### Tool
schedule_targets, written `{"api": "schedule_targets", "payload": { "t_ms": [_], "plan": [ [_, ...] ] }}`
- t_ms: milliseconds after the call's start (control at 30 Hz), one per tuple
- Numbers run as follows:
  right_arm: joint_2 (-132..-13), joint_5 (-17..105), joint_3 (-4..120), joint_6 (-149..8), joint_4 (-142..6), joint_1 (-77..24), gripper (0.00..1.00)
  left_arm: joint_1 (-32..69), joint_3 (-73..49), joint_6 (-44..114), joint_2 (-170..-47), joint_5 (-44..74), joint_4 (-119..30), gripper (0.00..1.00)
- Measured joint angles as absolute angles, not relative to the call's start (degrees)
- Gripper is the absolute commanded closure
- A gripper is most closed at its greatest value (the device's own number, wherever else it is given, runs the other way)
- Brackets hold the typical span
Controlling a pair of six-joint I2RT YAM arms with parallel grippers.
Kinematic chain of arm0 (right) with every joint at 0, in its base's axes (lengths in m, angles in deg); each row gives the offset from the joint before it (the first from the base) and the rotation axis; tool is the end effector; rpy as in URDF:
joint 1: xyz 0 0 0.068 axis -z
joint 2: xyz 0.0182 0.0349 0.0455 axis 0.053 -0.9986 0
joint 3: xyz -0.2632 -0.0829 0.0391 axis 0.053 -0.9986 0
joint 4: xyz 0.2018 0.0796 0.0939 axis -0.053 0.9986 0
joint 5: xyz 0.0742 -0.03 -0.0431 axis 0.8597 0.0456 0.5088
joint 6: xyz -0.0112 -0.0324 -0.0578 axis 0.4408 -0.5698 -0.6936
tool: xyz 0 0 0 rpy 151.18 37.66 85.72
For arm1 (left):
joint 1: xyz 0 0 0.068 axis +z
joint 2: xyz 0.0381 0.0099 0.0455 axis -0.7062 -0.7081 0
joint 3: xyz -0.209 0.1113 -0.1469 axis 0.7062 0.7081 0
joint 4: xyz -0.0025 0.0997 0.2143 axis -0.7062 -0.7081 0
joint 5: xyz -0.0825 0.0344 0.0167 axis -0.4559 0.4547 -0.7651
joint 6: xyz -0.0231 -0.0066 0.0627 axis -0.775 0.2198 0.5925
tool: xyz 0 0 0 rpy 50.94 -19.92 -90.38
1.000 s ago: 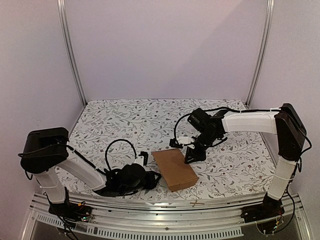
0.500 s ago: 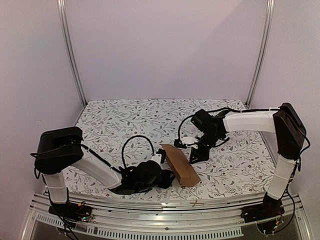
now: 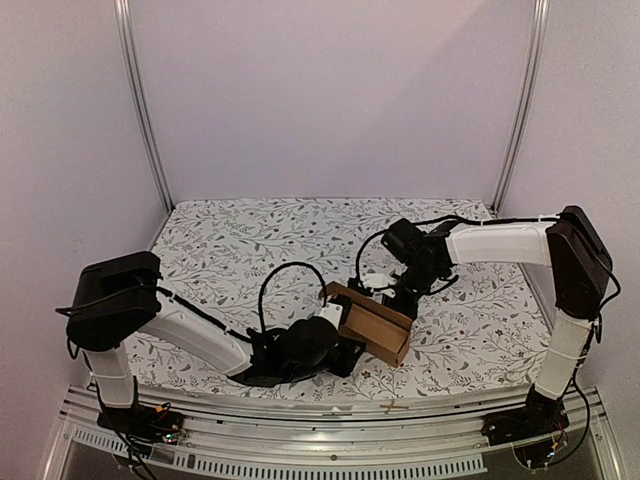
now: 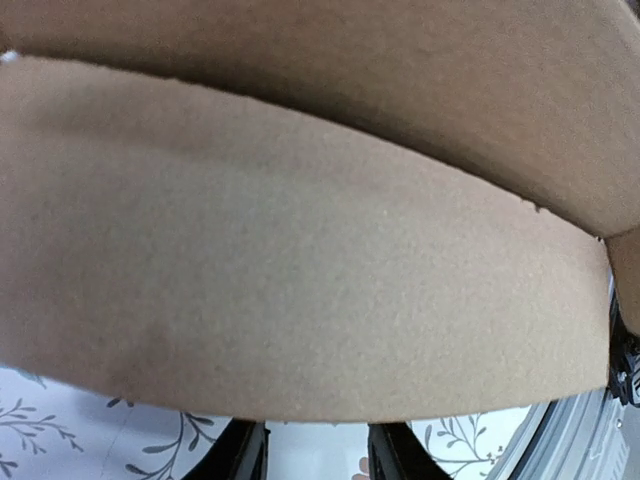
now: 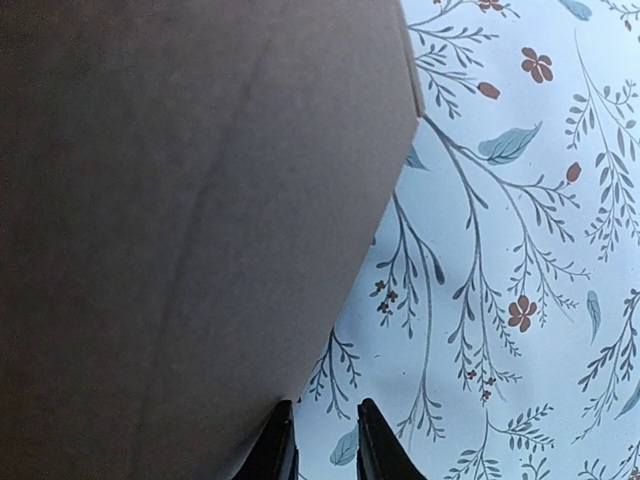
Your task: Fold the paper box
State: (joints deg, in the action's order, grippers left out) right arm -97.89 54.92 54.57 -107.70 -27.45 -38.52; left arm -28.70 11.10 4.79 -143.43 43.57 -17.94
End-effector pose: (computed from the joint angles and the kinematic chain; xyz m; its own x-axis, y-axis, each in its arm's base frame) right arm 0.2440 0.2391 0.1793 -0.2713 -0.8861 -0.3758 -0.9620 0.2369 0.1358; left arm 0.1242 -0.3559 0.1372 -0.6578 0.0180 -0.7529 0.5050 0.7523 -0.4232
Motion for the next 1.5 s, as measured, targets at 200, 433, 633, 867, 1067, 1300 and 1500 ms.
{"api": "schedule_targets", "payload": {
  "t_ms": [200, 433, 633, 867, 1067, 1300, 1500],
  "plan": [
    [-97.2, 54.2, 54.6, -107.7, -27.4, -38.5, 0.8, -28.9, 10.3, 5.2, -142.6, 44.7, -20.5, 0.7],
    [-95.9, 52.5, 54.6, -107.7, -27.4, -38.5, 0.8, -28.9, 7.8, 6.6, -142.1, 46.0, -23.9, 0.73],
    [-95.0, 48.0, 54.8, -105.3, -27.2, -39.5, 0.78, -29.0, 6.3, 8.5, -141.7, 47.4, -25.2, 0.74],
    [-94.8, 45.2, 54.8, -104.2, -25.3, -40.8, 0.78, -29.3, 3.3, 10.8, -142.4, 47.5, -28.3, 0.75],
    [-94.7, 44.8, 54.8, -104.2, -24.8, -40.7, 0.77, -29.4, 2.9, 11.6, -142.5, 47.5, -28.7, 0.75],
    [-94.6, 47.2, 54.8, -104.3, -23.1, -38.0, 0.75, -29.5, 2.9, 11.9, -142.5, 47.5, -28.0, 0.71],
    [-94.6, 47.7, 54.8, -104.5, -22.2, -34.9, 0.74, -29.5, 2.9, 13.5, -142.1, 47.1, -28.6, 0.66]
  ]
}}
